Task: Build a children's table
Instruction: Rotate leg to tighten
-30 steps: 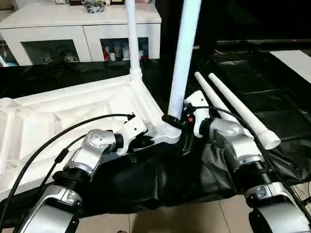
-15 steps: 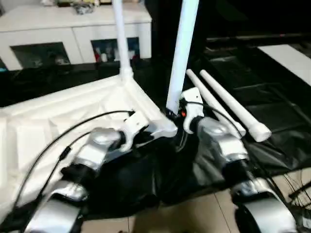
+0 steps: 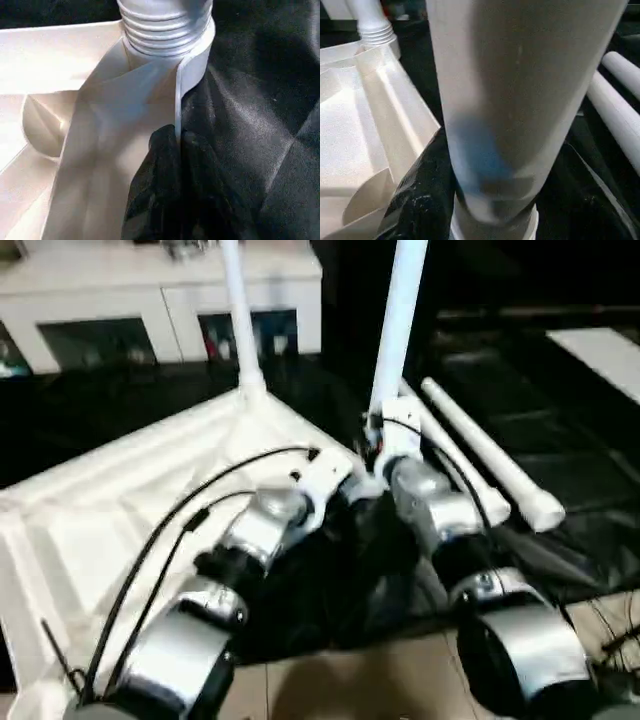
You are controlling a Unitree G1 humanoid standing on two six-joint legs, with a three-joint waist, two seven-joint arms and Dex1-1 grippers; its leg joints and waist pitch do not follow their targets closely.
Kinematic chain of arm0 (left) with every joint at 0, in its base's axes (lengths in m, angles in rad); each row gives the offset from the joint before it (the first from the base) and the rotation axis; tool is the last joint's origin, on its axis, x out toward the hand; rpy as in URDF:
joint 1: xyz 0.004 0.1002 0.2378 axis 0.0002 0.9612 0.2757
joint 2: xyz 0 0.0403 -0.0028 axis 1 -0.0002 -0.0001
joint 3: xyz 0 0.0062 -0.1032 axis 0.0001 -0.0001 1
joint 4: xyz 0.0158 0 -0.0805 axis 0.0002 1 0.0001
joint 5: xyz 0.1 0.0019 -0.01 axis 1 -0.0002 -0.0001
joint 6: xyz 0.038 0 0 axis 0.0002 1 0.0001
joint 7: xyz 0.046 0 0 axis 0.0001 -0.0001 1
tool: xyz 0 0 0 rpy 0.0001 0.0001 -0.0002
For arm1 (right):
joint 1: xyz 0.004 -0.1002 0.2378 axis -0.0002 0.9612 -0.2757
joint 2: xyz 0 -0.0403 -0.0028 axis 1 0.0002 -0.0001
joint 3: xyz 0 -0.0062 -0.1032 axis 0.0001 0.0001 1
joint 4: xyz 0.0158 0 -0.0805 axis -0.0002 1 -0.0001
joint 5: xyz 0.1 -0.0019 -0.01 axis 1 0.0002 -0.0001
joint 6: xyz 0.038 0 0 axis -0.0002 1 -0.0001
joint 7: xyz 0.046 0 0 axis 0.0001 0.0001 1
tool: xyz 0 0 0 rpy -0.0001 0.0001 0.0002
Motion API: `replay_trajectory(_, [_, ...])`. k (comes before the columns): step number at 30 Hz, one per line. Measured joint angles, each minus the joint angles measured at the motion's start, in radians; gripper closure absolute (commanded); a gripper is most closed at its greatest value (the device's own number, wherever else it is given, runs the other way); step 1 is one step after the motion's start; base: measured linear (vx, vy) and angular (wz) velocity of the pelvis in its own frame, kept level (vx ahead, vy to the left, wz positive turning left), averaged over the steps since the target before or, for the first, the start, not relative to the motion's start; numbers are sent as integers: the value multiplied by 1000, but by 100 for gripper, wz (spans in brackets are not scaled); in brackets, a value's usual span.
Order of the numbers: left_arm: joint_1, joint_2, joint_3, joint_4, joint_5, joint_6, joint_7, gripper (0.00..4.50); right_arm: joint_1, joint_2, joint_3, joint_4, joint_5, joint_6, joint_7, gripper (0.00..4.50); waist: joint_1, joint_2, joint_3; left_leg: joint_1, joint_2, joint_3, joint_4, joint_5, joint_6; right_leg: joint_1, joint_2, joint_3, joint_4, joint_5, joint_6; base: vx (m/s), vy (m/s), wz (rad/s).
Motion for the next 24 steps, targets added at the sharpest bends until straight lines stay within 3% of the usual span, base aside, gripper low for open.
replay_trajectory(5, [-8,-20,3,3,-4,12,28,450,-14,4,-18,18,-2,-8,-23,266,0,-1,-1,-8,3,0,0,2,-3,0,1,-2,1,1,0,0,0,0])
replay_trajectory(17, [-12,-11,21,8,-25,13,25,450,-30,4,-35,63,-16,-80,17,266,-1,-1,-5,-8,8,8,1,2,-3,0,1,-2,1,5,-5,0,0,0])
replay_trajectory(20, [-13,-4,22,8,-31,12,20,450,-30,3,-41,67,-15,-86,38,196,-1,-1,-5,-8,9,9,1,2,-3,-1,1,-2,1,5,-5,0,0,0])
replay_trajectory(24, [-14,1,36,8,-34,10,14,450,-5,2,-43,101,-15,-101,68,168,-2,0,-4,-11,9,10,1,2,-3,-4,1,-2,1,5,-6,0,0,0])
